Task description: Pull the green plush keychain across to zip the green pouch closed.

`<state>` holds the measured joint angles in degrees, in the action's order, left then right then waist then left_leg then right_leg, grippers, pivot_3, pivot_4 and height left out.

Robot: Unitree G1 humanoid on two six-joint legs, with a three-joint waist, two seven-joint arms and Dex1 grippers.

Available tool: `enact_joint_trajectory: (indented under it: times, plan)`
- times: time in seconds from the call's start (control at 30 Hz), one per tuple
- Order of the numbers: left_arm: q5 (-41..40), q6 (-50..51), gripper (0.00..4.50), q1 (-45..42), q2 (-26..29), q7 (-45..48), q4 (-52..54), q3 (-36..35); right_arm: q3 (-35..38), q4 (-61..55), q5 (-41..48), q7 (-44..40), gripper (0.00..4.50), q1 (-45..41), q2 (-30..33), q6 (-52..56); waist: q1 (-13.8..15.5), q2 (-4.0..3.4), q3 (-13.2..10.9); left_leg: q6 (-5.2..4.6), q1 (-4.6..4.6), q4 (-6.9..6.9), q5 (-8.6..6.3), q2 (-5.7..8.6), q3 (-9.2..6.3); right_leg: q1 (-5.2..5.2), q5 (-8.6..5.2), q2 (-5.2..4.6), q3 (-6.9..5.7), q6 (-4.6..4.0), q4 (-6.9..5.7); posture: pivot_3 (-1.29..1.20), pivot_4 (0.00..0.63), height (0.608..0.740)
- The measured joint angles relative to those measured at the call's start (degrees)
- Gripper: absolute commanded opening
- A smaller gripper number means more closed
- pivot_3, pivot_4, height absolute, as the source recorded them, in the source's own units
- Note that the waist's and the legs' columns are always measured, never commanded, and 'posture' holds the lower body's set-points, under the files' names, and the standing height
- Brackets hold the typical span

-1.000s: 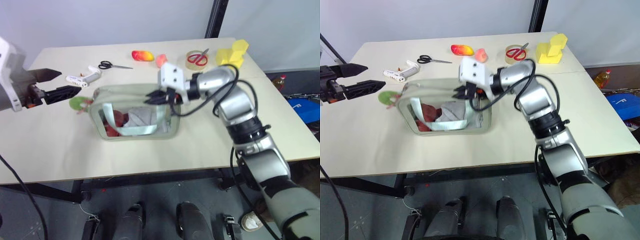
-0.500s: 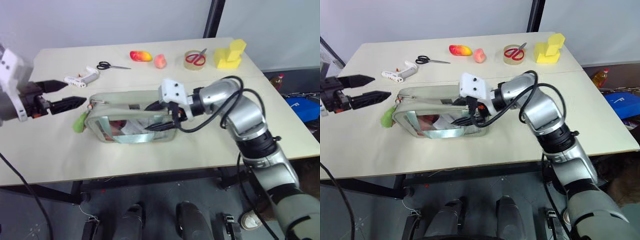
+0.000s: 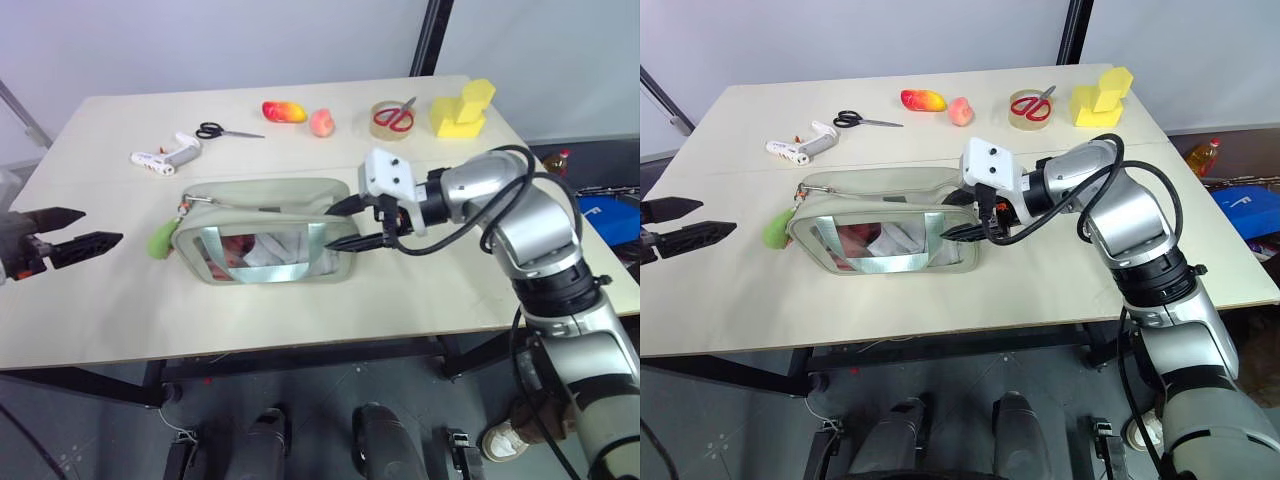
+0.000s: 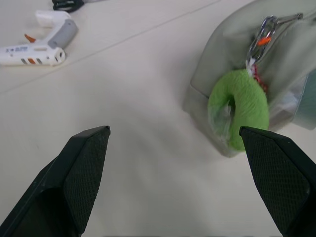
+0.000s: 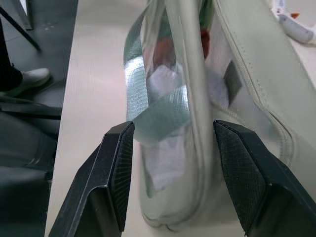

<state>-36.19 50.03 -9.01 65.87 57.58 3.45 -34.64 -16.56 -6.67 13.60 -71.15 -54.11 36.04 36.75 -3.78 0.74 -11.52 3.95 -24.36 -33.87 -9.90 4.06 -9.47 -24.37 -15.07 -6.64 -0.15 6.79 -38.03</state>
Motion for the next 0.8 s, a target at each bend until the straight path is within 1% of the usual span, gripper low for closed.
enact_joint_trajectory:
  times: [0.1,0.13,0.23,0.3,0.47,0.6,0.8]
  plan:
    - [0.0,-0.5,4.5,0.0,-1.2,-0.4,0.1,0.1,-0.4,0.0,-0.5,0.1,0.37,0.8,0.0,-1.7,0.0,0.0,0.0,0.0,0.0,0.0,0.0,0.0,0.01,0.0,0.0,-0.01,0.0,0.0,0.0,0.0,0.15,0.74]
    - [-0.1,-0.6,4.5,-0.4,-2.8,-0.9,0.3,0.8,-0.6,0.1,-0.7,0.2,0.04,1.0,-0.1,-2.6,0.0,-0.03,0.0,0.0,0.01,0.0,0.0,0.0,0.02,0.01,0.0,-0.01,0.0,0.0,0.0,0.0,0.15,0.74]
    - [-0.9,-0.2,4.5,-0.3,-6.5,-1.9,2.2,4.2,-0.7,0.4,-1.2,0.5,0.04,1.0,-0.3,-3.6,0.0,0.0,0.0,0.0,0.01,-0.01,0.0,0.0,0.01,0.02,0.01,0.01,0.0,0.0,0.0,0.0,0.15,0.74]
    - [-1.7,0.6,4.5,-0.3,-7.6,-2.5,3.9,5.1,-0.7,0.6,-1.5,0.6,0.04,1.0,-0.6,-4.1,-0.1,0.0,0.0,0.0,0.01,-0.01,0.0,0.0,0.01,0.01,0.01,0.01,0.0,0.0,0.0,0.0,0.15,0.74]
    - [-4.1,2.4,4.5,-0.3,-8.1,-3.0,8.0,6.2,-0.9,0.8,-1.7,0.6,0.04,1.1,-0.7,-4.7,-0.1,0.0,0.0,0.0,0.02,-0.01,0.0,0.0,0.01,0.02,0.01,0.01,0.01,-0.01,0.0,0.0,0.15,0.74]
    - [-5.4,3.5,4.5,-1.0,-7.9,-3.0,8.1,6.3,-1.0,0.8,-1.9,0.9,0.04,1.1,-0.7,-4.8,-0.1,0.0,0.0,0.0,0.02,-0.01,0.0,0.0,0.02,0.02,0.01,0.01,0.0,-0.01,0.0,0.0,0.15,0.74]
    - [-5.6,3.2,4.5,-0.7,-6.0,-1.6,8.1,6.5,-1.0,1.2,-2.2,1.4,0.04,1.0,-1.3,-4.9,-0.2,0.0,0.0,0.0,0.03,0.0,0.0,-0.01,0.02,0.02,0.01,0.02,0.01,-0.01,0.0,0.0,0.15,0.74]
